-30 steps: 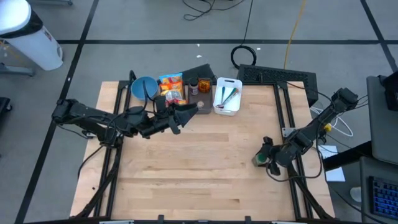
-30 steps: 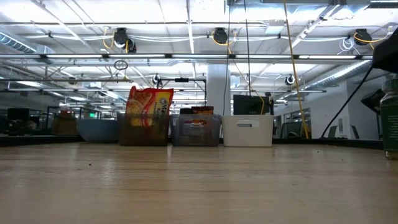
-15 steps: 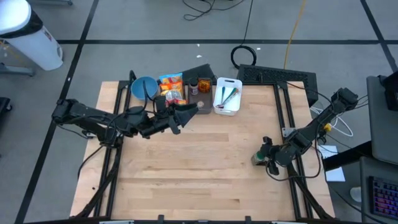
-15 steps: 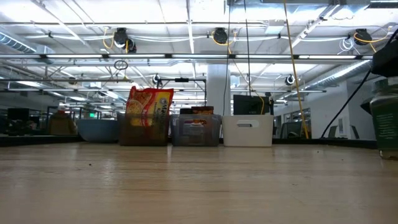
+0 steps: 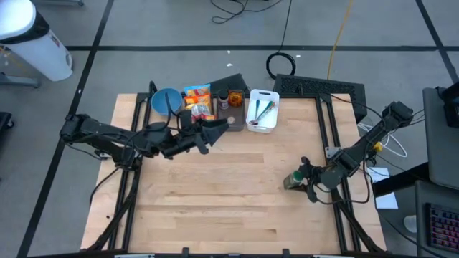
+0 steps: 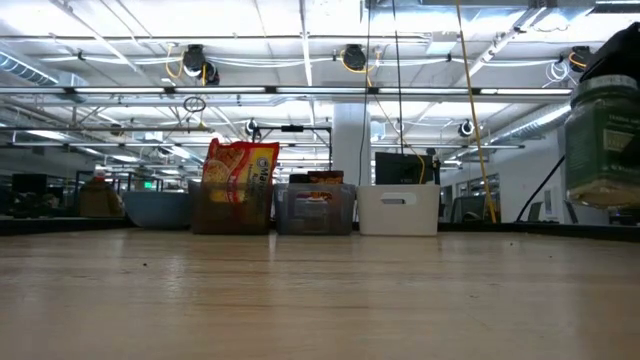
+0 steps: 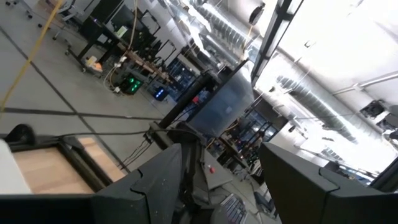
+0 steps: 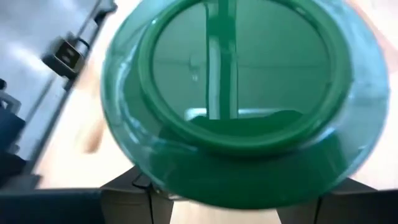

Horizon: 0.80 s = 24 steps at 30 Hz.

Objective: Pick & Place Food Item
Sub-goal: Put the green seasoning bottle into the right black bin

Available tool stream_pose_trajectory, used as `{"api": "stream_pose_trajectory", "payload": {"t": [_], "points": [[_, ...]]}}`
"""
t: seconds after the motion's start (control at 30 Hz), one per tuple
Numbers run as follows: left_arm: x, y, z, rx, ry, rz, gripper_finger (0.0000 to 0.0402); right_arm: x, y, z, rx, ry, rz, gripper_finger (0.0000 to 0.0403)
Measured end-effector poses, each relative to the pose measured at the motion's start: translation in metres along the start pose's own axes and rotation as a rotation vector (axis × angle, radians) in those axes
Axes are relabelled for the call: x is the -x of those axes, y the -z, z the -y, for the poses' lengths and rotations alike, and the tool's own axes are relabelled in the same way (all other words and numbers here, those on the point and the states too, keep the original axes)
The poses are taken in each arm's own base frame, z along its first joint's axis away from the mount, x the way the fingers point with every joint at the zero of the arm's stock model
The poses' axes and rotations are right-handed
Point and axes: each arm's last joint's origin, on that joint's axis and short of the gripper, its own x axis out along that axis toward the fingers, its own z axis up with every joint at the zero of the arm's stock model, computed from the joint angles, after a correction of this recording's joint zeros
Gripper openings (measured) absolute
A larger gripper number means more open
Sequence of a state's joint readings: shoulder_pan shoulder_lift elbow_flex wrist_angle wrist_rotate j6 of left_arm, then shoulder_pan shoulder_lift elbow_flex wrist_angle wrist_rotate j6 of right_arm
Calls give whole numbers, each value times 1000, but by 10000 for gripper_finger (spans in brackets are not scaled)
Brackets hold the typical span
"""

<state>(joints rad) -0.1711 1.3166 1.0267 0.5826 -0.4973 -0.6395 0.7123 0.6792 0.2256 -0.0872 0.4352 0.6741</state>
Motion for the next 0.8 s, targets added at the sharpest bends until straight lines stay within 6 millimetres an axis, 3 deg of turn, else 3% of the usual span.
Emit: {"api": "stream_pose_trajectory", "payload": {"t": [0.23,0.53,0.8], "points": [[-2,4,-8,2,-57,-51,227,3,-24,-7,9,-30,44,195],[-5,1,-14,-4,-51,-59,227,7,-61,-2,14,-28,113,195],[-7,-2,-17,-14,-53,-68,227,22,-114,0,-3,-120,205,195]]}}
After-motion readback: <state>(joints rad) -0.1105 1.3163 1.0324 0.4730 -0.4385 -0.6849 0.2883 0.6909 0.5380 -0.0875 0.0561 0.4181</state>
